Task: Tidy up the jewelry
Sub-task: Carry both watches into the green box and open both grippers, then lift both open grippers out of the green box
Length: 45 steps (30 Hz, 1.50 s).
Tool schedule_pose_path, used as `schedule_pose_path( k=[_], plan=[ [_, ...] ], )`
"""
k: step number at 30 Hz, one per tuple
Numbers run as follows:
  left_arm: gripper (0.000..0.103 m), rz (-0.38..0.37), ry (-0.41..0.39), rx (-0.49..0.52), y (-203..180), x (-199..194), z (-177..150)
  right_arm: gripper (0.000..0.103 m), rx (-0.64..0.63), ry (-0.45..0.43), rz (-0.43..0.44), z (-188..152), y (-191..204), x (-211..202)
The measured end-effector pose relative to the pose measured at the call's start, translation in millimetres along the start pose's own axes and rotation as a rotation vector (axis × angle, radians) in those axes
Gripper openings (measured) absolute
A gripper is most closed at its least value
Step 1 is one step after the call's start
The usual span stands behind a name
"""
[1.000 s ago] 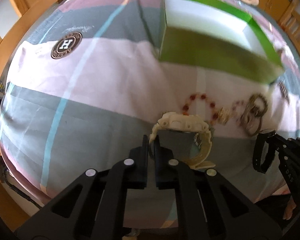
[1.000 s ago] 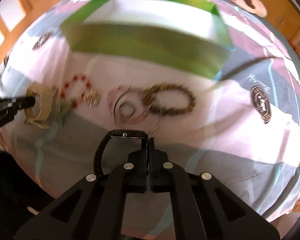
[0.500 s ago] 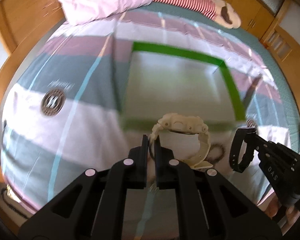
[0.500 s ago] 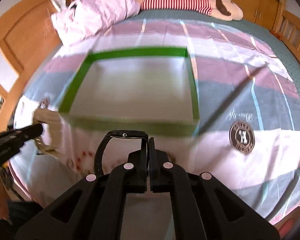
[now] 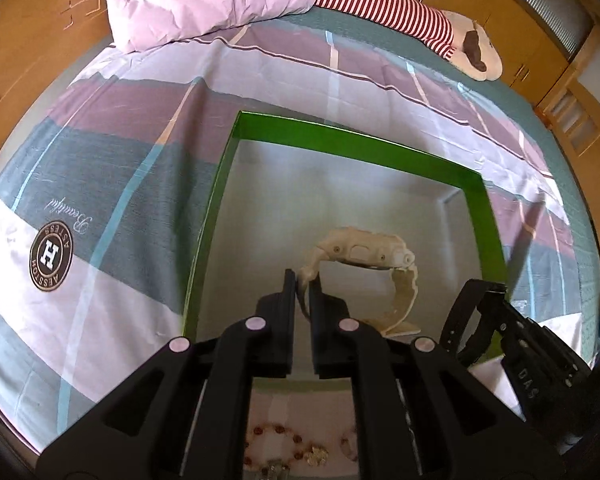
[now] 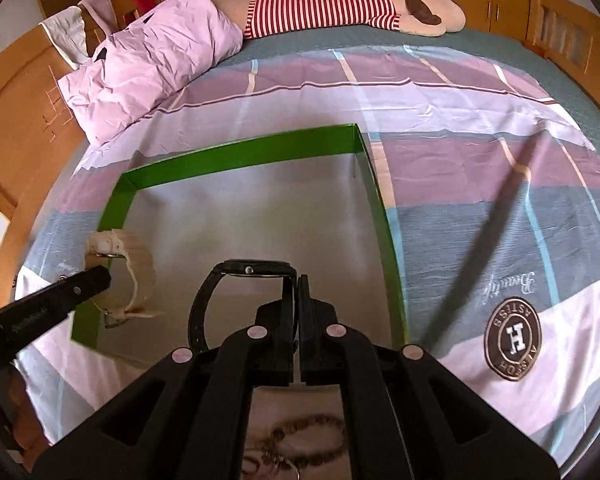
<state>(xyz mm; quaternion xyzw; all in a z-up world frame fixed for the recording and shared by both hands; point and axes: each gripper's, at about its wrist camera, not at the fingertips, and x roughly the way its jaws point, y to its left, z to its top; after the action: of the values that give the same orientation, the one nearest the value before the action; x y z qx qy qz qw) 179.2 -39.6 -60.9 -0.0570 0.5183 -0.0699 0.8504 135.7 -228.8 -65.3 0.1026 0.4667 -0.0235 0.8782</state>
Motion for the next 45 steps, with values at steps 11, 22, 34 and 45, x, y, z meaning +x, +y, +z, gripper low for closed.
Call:
schedule_pose_path(
  k=[11, 22, 34, 45],
  plan=[
    [0.040, 0.087, 0.012, 0.108, 7, 2, 6, 0.050, -0.078, 0.047, -0.084, -23, 35, 29],
    [0.057, 0.088, -0.068, 0.170, 17, -50, -3, 0.063, -0.031, -0.012, -0.132, -41, 65, -30],
    [0.066, 0.096, -0.075, 0.181, 23, -66, -6, 0.072, -0.018, -0.012, -0.112, -53, 74, -38],
    [0.075, 0.174, -0.079, 0.225, 14, -66, -21, 0.072, -0.139, -0.037, -0.010, -41, 93, -40]
  ],
)
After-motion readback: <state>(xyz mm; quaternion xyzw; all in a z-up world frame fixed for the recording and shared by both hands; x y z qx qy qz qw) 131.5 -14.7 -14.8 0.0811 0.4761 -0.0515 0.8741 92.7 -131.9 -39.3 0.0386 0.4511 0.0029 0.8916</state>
